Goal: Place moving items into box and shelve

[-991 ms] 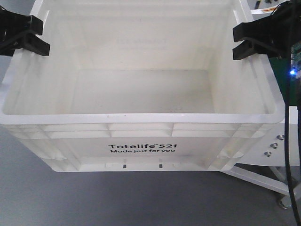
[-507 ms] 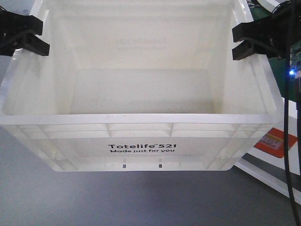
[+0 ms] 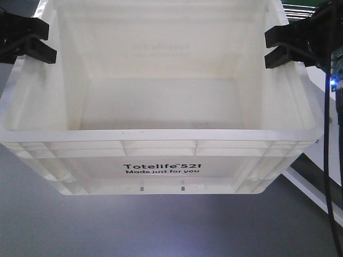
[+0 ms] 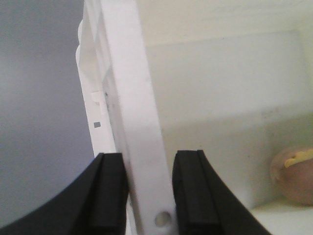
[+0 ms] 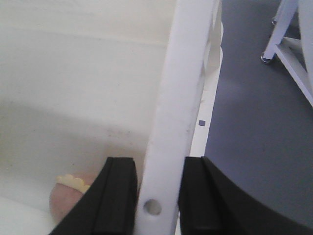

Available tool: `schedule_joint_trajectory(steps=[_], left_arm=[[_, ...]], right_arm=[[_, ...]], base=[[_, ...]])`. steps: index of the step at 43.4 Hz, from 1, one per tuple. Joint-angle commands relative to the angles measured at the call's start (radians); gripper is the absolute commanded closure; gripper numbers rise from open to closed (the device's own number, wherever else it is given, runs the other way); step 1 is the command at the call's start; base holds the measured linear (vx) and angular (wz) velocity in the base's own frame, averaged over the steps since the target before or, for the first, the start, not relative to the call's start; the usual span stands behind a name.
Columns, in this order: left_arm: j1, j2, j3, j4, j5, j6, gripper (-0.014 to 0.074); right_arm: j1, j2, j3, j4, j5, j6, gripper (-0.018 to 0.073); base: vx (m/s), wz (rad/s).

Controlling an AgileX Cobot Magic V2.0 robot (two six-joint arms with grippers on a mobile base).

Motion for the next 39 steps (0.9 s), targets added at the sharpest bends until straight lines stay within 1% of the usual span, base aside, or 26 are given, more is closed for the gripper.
schedule_joint_trajectory(steps=[1, 27, 39], left_arm=[[-0.019, -0.051, -0.04, -0.206, -0.082, 0.012, 0.06], [-0.019, -0.051, -0.04, -0.206, -0.082, 0.012, 0.06], [-0.019, -0.051, -0.04, -0.206, -0.082, 0.012, 0.06]], right_arm=[[0.015, -0.044, -0.039, 0.161, -0.113, -0.018, 0.0559], [0.015, -0.044, -0.039, 0.161, -0.112, -0.018, 0.0559], [0.015, -0.044, -0.039, 0.161, -0.112, -0.018, 0.0559]], base=[[-0.05, 0.5], [-0.03, 0.52], [0.05, 0.67]])
